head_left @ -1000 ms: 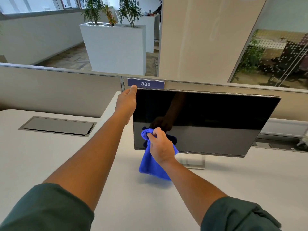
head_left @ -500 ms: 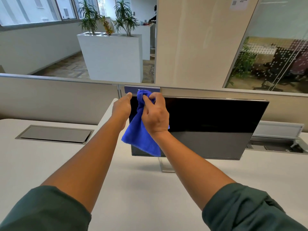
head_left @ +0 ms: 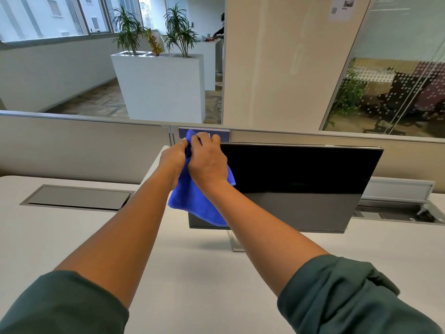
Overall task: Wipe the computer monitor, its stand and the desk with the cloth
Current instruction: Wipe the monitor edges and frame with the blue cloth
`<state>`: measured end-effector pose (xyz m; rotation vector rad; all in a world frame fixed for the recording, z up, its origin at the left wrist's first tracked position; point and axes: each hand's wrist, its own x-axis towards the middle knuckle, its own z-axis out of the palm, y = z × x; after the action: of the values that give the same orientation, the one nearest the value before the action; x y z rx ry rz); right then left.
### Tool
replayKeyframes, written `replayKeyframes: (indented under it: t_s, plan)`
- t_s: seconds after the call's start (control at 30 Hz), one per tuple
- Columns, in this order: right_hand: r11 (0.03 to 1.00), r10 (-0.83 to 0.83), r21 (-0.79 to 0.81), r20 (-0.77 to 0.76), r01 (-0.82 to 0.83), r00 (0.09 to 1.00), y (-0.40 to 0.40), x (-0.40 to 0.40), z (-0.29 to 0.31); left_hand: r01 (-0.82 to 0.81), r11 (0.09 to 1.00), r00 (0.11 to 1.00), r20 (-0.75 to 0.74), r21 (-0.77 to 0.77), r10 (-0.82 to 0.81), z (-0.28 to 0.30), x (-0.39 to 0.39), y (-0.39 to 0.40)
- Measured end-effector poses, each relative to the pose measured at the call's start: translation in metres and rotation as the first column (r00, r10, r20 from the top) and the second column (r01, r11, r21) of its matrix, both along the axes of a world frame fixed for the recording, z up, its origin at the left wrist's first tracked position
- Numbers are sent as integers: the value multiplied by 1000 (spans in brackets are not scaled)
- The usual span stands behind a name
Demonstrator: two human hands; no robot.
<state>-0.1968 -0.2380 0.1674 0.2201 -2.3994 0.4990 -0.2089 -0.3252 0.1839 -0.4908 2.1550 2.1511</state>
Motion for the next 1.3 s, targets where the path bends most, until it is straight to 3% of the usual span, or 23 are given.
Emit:
replayKeyframes:
  t_s: [0.13, 0.3, 0.43, 0.6, 0.77, 0.83, 1.0, 1.1, 1.3]
  plan:
    - [995, 8, 94, 99, -17, 995, 1, -1, 5, 22, 1000, 1000, 9, 0, -22, 0, -2, -2]
    - [977, 2, 212, 90, -21, 996, 28, 3, 12, -14, 1000, 1000, 5, 6, 14, 4, -2, -1]
    - [994, -43, 105, 57, 36, 997, 59, 11, 6, -54, 998, 999, -6, -8, 54, 6, -1, 4]
    - [975, -220, 1, -14, 220, 975, 110, 24, -4, -50, 999, 999, -15, -3, 50, 7, -1, 7]
    - [955, -283, -73, 72, 288, 956, 109, 24, 0, -63, 998, 998, -17, -8, 63, 7, -3, 9]
    - [963, -262, -32, 122, 268, 957, 97, 23, 4, -70, 997, 997, -26, -35, 69, 8, -6, 7]
    - [999, -47, -6, 169, 49, 985, 66, 20, 9, -161, 971, 985, -85, -174, 148, 11, -17, 5]
    - [1000, -26, 2, 199, 27, 980, 66, 16, 11, -175, 922, 977, -176, -345, 120, 7, -19, 8]
    - [999, -35, 19, 157, 32, 987, 112, 24, 12, -245, 640, 955, -293, -729, 31, 8, -10, 12]
